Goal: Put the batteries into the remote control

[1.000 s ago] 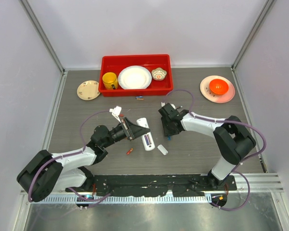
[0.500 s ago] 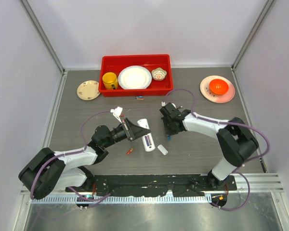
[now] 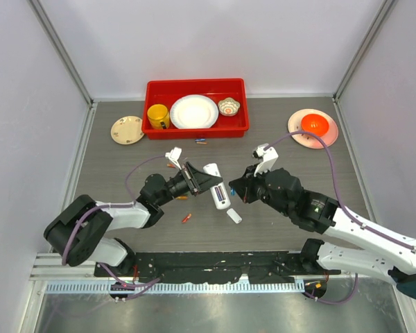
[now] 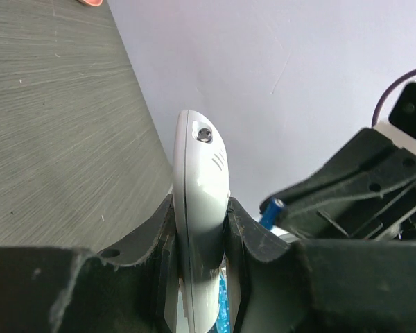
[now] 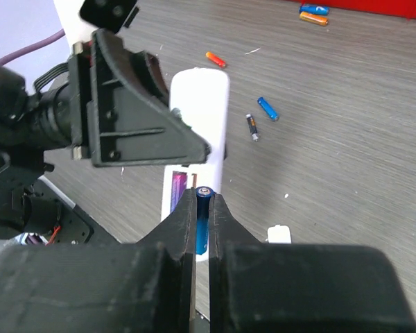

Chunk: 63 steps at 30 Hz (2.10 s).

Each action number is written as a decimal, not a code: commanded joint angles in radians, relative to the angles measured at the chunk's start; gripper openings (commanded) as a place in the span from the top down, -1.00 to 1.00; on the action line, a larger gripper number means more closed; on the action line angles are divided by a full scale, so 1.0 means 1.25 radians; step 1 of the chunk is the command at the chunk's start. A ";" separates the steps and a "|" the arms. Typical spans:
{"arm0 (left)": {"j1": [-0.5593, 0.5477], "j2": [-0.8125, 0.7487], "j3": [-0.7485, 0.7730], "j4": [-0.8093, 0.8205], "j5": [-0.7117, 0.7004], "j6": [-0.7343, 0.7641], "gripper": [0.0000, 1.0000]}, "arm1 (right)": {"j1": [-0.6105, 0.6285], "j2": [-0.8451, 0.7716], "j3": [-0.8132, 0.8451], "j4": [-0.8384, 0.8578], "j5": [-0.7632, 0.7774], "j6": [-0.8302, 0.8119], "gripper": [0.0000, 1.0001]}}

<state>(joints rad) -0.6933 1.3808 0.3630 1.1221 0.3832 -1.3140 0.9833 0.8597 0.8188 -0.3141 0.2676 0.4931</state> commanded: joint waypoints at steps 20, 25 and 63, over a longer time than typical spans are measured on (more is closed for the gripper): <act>-0.005 0.088 0.043 0.187 0.004 -0.090 0.99 | 0.098 0.007 -0.057 0.181 0.126 -0.079 0.99; -0.009 0.092 0.046 0.186 0.006 -0.090 0.99 | 0.112 0.026 -0.049 0.189 0.136 -0.099 0.98; -0.014 0.070 0.048 0.197 0.016 -0.094 0.99 | 0.119 0.112 -0.017 0.065 0.104 -0.080 0.46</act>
<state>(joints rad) -0.7063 1.4986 0.3920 1.2186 0.4007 -1.4082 1.1252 1.0084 0.7776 -0.1860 0.3786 0.3779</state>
